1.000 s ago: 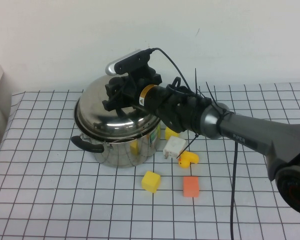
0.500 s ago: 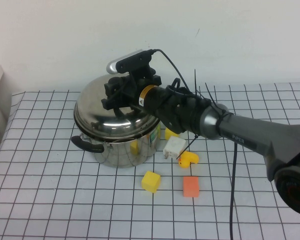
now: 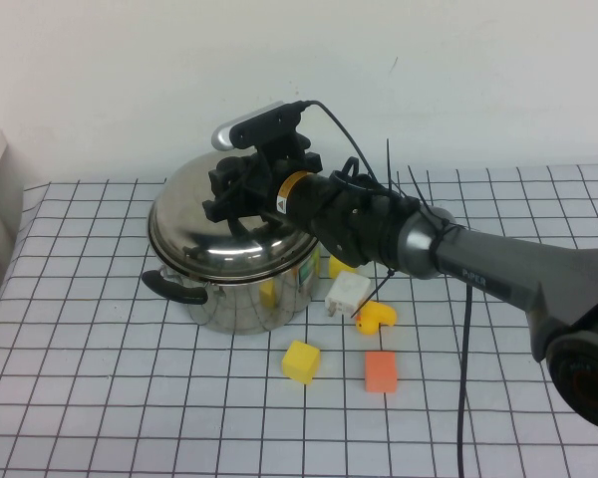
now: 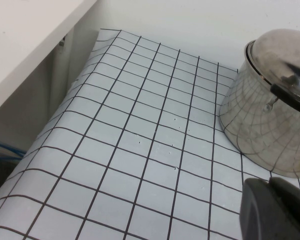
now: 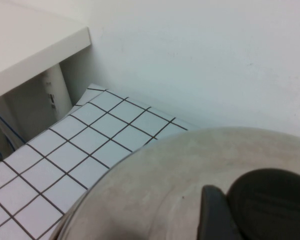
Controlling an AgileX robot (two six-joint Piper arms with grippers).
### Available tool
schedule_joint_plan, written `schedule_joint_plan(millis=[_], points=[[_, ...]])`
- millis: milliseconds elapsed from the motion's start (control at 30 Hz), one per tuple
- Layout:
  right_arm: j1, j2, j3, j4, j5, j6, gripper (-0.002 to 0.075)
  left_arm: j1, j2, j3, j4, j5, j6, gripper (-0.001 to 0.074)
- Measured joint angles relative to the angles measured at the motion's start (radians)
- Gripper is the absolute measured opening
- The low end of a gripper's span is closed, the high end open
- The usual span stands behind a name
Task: Cover the pot
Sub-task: Place the pot lid on the pot
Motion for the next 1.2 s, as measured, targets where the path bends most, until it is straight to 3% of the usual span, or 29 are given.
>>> schedule_joint_plan(millis=[600, 833, 1200], points=[[0.000, 0.000, -0.006, -0.002, 0.020, -0.004, 0.0355, 0.000, 0.000, 0.000, 0.000, 0.000, -0.004, -0.0003], [0.000, 0.000, -0.008, -0.002, 0.042, -0.004, 0.0461, 0.000, 0.000, 0.000, 0.000, 0.000, -0.004, -0.0003], [0.000, 0.000, -0.008, -0.002, 0.052, 0.088, 0.0480, 0.000, 0.000, 0.000, 0.000, 0.000, -0.004, -0.0003]])
